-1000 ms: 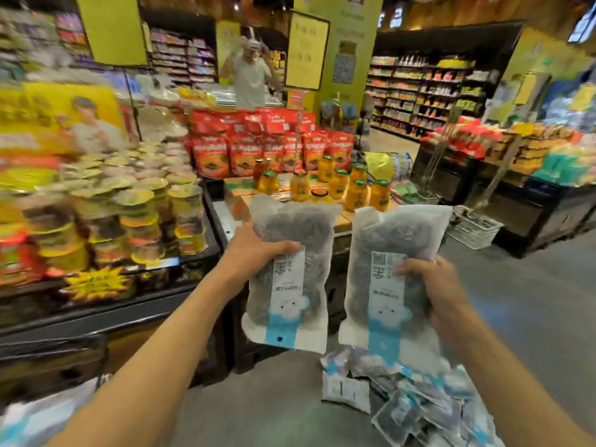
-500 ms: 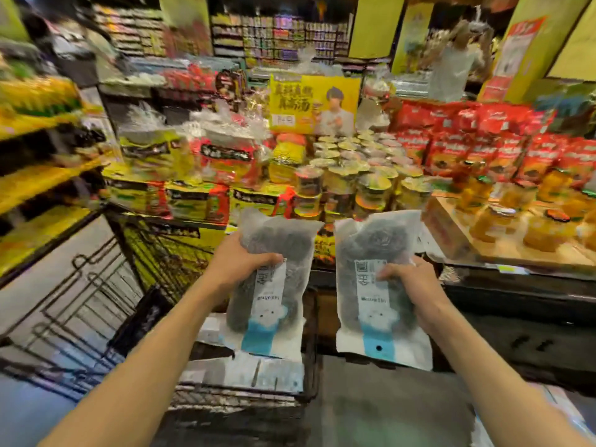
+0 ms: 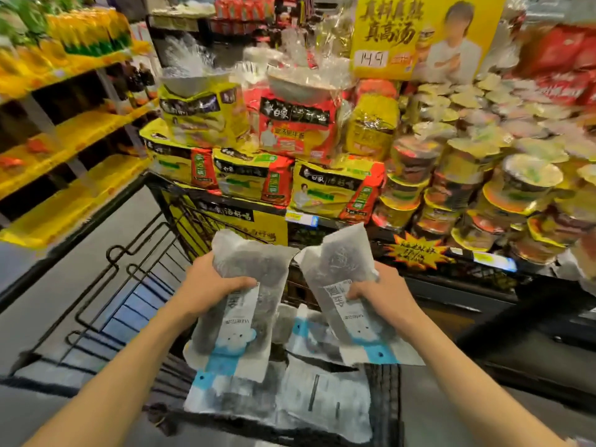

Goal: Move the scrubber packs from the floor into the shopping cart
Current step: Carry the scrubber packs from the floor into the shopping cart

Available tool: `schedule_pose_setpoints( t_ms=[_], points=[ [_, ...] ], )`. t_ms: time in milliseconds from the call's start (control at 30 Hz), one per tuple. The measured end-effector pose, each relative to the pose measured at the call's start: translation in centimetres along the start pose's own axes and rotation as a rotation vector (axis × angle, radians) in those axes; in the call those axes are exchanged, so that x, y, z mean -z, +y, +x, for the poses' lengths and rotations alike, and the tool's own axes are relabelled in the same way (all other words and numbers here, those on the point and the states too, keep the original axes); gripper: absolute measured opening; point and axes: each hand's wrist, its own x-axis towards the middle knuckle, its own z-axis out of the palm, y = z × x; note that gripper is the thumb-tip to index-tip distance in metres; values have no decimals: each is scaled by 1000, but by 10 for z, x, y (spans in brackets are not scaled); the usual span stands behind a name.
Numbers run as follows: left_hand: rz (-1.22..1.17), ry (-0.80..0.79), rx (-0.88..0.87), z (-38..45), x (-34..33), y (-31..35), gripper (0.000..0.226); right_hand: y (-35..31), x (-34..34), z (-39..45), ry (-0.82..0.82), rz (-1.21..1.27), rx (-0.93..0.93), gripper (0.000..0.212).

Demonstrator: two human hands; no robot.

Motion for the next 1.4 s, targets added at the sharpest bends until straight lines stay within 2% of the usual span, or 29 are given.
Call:
schedule_pose_setpoints(
  t_ms=[133,267,400,500,600,733,833,900,1067,1167,1267,1400],
  points=[
    [107,-68,32,48,-8,-41,46,19,-26,49,-26,-166,-56,22],
    [288,-195,40,102,-23,-81,40,49,-51,88,-90,-324,-174,42],
    [500,-315,6,165,-48,-124,42,96,-82,131,-164,-533,-234,40],
    [714,-453,-76,206,-72,-151,47,130,-108,165,-294,-710,-284,66],
    [923,-634,-151,242,-97,-184,73,160,-135,194,-397,-841,-294,61],
    [1091,-755,-204,273,-133,-212,60,193,-163,220,-440,-949,-272,55],
    [1079,-925,-232,284,-160,-223,48,204,-174,232,-481,-944,-248,58],
    [1072,-1007,-235,288,-174,-228,49,209,-178,237,-503,-937,-253,57],
    [1159,-1036,-226,300,-206,-243,66,224,-186,247,-541,-955,-286,51],
    [1165,-1032,-218,305,-219,-251,71,236,-192,247,-470,-959,-223,52],
    [1210,-913,-289,306,-220,-254,89,246,-197,242,-343,-976,-144,64],
    [1322,-693,-435,291,-215,-252,80,242,-194,228,-235,-983,-104,62]
  ],
)
